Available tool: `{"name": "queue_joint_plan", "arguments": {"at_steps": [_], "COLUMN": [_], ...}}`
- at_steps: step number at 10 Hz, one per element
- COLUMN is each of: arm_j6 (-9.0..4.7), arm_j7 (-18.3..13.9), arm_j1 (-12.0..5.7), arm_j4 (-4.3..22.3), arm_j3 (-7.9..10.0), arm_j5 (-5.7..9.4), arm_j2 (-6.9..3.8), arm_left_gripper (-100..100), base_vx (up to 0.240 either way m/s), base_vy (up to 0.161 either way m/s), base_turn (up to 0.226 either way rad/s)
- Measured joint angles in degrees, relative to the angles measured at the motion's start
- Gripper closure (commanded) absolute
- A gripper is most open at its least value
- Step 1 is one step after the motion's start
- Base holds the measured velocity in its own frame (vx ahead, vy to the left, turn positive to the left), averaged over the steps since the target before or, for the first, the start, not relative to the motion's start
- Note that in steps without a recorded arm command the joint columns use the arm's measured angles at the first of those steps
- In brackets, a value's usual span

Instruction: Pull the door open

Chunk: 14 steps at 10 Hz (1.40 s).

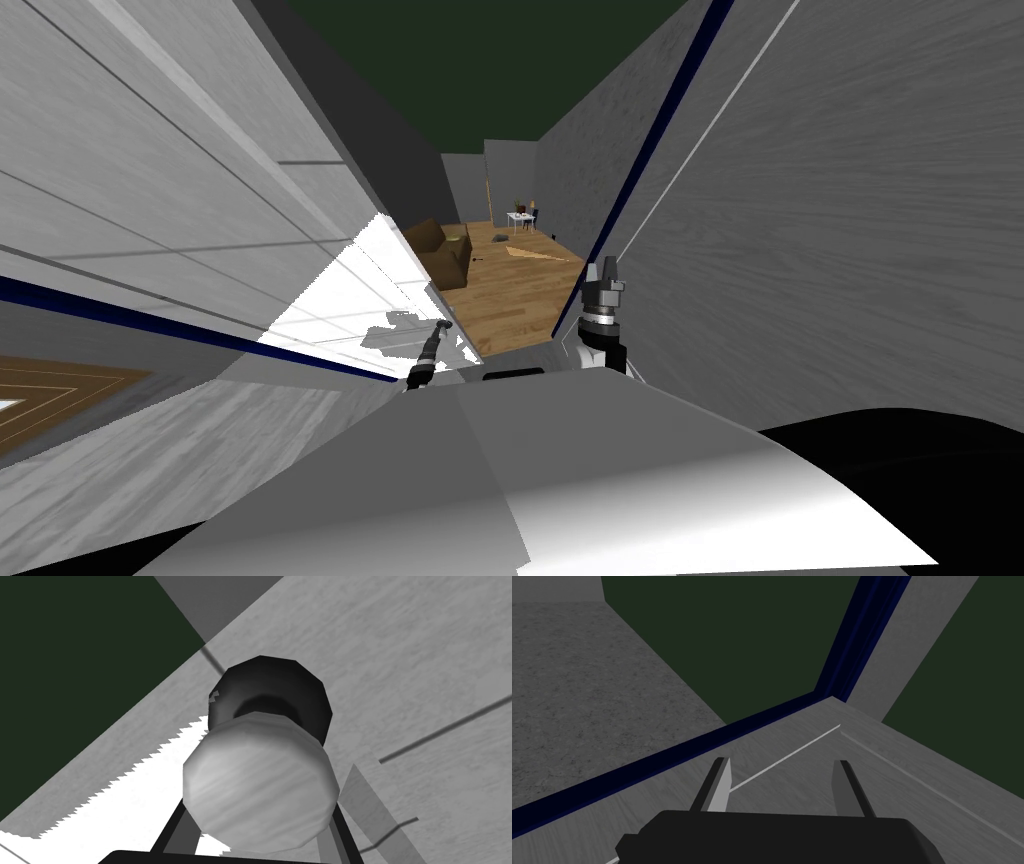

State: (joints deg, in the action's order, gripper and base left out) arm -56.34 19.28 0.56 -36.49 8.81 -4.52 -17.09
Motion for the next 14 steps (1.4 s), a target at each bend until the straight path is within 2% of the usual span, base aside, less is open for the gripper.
{"name": "queue_joint_plan", "arguments": {"at_steps": [1,5,9,14], "arm_j6": [0.61,0.78,1.38,0.82], "arm_j7": [-1.4,-6.3,-11.1,-17.0], "arm_j1": [0.38,-0.47,-0.29,-1.23], "arm_j4": [-0.9,0.1,-0.5,1.3], "arm_j3": [-0.23,-0.9,-1.63,-2.54], "arm_j5": [0.61,2.6,4.65,7.11], "arm_j2": [0.1,-0.12,-0.08,-0.29], "arm_left_gripper": [100,100,100,100], "base_vx": [-0.037,-0.047,-0.047,-0.04], "base_vy": [0.018,0.019,0.02,0.018], "base_turn": [-0.032,-0.05,-0.051,-0.048]}}
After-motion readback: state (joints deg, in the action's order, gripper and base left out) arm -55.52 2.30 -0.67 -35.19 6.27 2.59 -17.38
